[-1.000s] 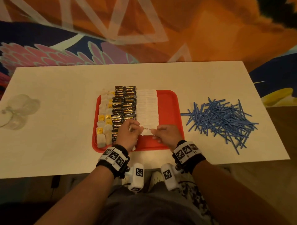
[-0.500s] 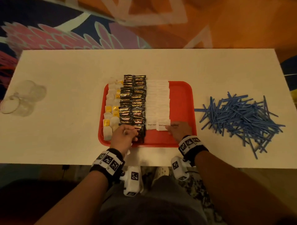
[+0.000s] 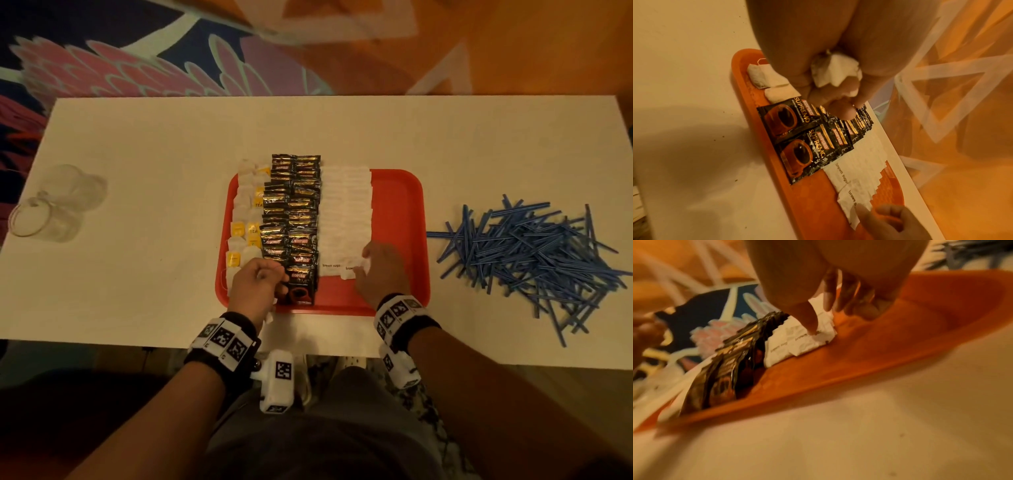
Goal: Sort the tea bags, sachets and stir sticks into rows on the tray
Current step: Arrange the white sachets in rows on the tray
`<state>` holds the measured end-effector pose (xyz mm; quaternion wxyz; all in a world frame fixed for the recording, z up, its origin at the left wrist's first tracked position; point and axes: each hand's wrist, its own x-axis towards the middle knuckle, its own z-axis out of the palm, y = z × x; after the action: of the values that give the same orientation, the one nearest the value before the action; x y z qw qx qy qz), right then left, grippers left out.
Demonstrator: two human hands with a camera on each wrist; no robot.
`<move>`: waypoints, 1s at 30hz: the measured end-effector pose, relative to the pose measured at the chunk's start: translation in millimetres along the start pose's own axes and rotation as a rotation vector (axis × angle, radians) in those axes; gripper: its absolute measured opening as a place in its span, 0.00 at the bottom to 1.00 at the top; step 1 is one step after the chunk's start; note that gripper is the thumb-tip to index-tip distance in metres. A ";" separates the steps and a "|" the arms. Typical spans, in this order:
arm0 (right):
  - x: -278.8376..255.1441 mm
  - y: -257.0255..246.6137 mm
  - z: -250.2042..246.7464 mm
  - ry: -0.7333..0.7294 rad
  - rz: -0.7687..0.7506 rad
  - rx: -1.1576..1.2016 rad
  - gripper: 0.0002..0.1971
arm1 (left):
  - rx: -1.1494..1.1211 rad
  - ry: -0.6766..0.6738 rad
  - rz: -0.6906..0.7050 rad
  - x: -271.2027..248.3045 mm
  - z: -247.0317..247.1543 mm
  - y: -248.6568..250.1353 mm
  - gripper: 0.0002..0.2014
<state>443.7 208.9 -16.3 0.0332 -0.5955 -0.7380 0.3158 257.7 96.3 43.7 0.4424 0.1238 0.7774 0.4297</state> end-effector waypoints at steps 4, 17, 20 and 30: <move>1.4 -7.8 7.2 -0.113 -0.173 -0.077 0.10 | -0.012 -0.001 -0.018 0.7 -2.2 -1.0 0.04; -14.5 -27.9 -12.4 -0.106 -0.079 0.171 0.15 | -0.245 -0.079 -0.124 2.9 -7.2 8.2 0.16; -27.5 -52.5 -30.5 -0.136 -0.166 0.360 0.11 | -0.332 -0.133 -0.166 -2.0 2.2 22.3 0.19; -60.7 -102.2 -70.2 -0.177 -0.439 0.217 0.11 | -0.296 -0.312 -0.194 -8.2 20.0 54.8 0.25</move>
<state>403.4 174.9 111.2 0.0999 -0.3840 -0.8113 0.4293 267.9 135.7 86.3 0.6100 0.0471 0.6361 0.4701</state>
